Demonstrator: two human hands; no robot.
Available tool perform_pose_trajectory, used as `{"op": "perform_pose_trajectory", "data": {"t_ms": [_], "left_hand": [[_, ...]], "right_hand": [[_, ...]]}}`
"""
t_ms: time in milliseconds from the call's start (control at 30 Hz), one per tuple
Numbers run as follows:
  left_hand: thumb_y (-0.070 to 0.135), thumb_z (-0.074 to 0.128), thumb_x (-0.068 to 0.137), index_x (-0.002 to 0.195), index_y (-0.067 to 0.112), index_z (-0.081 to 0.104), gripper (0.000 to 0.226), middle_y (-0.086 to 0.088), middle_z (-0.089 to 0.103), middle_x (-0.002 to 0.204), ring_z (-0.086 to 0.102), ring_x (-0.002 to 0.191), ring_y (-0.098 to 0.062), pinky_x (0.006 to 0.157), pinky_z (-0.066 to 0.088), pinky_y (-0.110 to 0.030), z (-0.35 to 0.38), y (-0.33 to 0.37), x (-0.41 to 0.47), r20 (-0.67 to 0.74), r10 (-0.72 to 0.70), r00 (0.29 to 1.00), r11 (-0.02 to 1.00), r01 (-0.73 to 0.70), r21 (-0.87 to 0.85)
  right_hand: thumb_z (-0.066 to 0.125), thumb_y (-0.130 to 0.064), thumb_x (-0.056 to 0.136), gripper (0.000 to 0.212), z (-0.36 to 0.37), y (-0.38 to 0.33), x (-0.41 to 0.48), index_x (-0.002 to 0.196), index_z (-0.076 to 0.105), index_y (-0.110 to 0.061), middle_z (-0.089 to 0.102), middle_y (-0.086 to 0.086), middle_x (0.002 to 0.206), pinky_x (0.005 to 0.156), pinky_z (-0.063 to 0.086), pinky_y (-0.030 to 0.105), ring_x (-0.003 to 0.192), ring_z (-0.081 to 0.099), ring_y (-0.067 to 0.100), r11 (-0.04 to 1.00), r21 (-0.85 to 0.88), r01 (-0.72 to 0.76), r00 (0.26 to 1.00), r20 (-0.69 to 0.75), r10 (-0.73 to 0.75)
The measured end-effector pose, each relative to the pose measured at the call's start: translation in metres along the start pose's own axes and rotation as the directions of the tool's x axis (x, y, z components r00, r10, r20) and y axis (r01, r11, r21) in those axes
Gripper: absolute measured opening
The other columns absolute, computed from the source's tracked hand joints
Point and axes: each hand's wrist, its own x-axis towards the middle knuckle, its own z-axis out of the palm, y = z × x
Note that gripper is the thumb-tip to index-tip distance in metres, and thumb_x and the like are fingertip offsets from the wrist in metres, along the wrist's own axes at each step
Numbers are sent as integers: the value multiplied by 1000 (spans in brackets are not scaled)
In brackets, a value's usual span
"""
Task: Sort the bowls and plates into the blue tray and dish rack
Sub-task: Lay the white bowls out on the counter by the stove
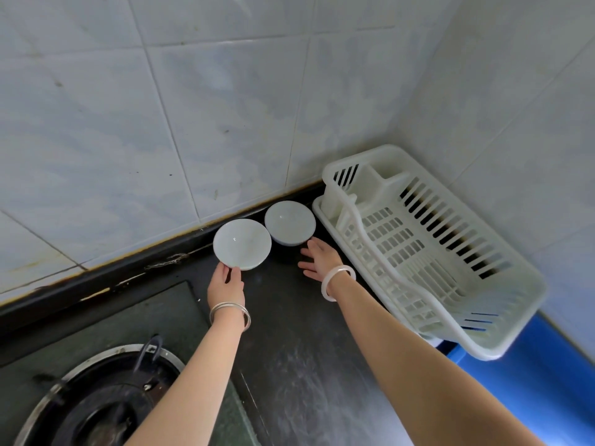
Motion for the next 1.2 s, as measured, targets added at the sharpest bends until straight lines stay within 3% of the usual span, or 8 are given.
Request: {"op": "perform_pose_trajectory", "data": {"t_ms": [167,400,533,667,767,833,1000,1200], "left_hand": [[18,50,93,136,14,44,44,-5,49,141,50,126,-23,108,39,-43,-11,-7,-45,169,34,985,958,-80,275],[11,51,91,121,11,60,31,-6,63,124,60,112,-20,103,44,-36,-9,-43,-176,553,-1,833,850,-290,440],[18,52,91,116,16,64,28,2,68,114,60,90,-4,73,38,2,-4,-83,-257,728,-62,683,727,-469,502],[24,53,91,120,19,61,31,3,66,118,63,99,-8,82,41,-10,0,-117,-320,835,-125,536,605,-626,492],[24,56,88,114,20,64,27,1,67,112,64,96,-14,88,47,-21,2,-135,-347,861,-176,478,539,-685,490],[20,58,85,112,21,64,27,0,65,108,63,94,-16,89,50,-29,1,-143,-355,861,-177,477,501,-709,496],[16,59,85,121,24,58,37,4,61,112,61,93,-13,89,51,-29,-1,-152,-360,849,-133,512,454,-730,511],[15,56,87,119,23,60,33,3,64,111,61,91,-11,82,49,-23,0,-156,-361,830,-118,545,488,-696,527]], "right_hand": [[41,-31,97,35,-38,6,-55,129,49,-19,63,1,118,80,51,29,94,64,20,994,-69,90,996,8,-90],[42,-30,96,23,-133,72,-177,107,61,-24,68,-11,87,66,48,22,72,64,8,931,-311,190,960,-138,-242],[48,-28,93,15,-190,134,-249,94,63,-31,69,-5,86,77,51,31,78,65,14,889,-451,81,921,-307,-240],[51,-22,92,20,-231,193,-305,106,65,-24,69,-2,106,78,43,24,90,64,19,791,-602,-108,862,-453,-227],[53,-22,90,26,-249,228,-333,114,61,-18,63,5,115,82,43,27,101,61,25,724,-651,-226,823,-526,-217],[56,-27,89,30,-254,245,-344,118,57,-19,58,4,119,83,44,29,105,59,25,721,-627,-295,808,-566,-161],[53,-35,87,28,-253,257,-347,108,55,-17,65,8,109,71,38,28,101,60,29,684,-592,-427,796,-605,-27],[42,-25,93,20,-249,259,-342,104,50,-10,65,15,105,66,36,31,97,61,35,639,-650,-412,787,-607,-111]]}}
